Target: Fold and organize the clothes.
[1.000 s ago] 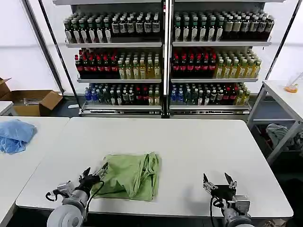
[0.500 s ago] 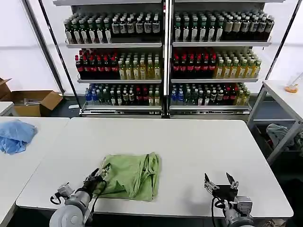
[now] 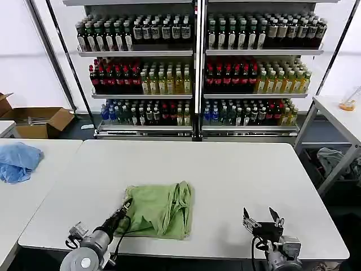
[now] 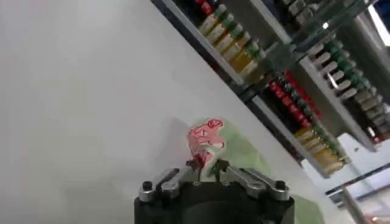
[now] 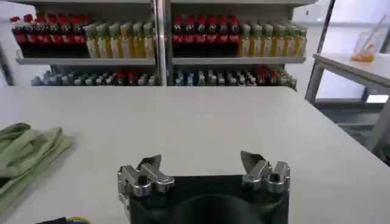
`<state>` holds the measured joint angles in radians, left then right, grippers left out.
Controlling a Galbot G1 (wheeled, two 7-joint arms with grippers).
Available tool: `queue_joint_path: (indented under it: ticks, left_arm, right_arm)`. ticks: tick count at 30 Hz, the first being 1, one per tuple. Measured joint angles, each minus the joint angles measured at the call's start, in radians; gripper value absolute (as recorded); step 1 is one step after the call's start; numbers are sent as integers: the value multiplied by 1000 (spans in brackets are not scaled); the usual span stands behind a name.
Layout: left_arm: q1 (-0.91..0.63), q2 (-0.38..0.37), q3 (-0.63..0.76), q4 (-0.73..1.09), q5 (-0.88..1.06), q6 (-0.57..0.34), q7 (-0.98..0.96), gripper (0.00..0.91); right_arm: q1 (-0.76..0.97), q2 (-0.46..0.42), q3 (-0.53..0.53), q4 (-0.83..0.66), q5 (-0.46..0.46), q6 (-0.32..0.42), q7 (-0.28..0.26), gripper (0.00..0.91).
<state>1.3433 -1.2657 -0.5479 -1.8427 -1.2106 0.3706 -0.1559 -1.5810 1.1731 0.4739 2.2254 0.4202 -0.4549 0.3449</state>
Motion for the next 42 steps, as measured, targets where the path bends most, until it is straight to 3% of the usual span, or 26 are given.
queue_joint_path:
  ticks: [14, 28, 33, 42]
  left_arm:
    - [-14, 12, -186, -65, -217, 15, -9, 20]
    - [-5, 255, -433, -168, -267, 60, -43, 30]
    - [-11, 281, -364, -223, -179, 66, -49, 30]
    - [-71, 217, -23, -173, 153, 47, -45, 30]
  right_arm:
    - [11, -9, 1, -4, 16, 1, 0, 907]
    - [52, -4, -22, -26, 34, 1, 1, 907]
    - [51, -2, -22, -31, 27, 0, 1, 907]
    - [49, 13, -15, -27, 10, -1, 2, 907]
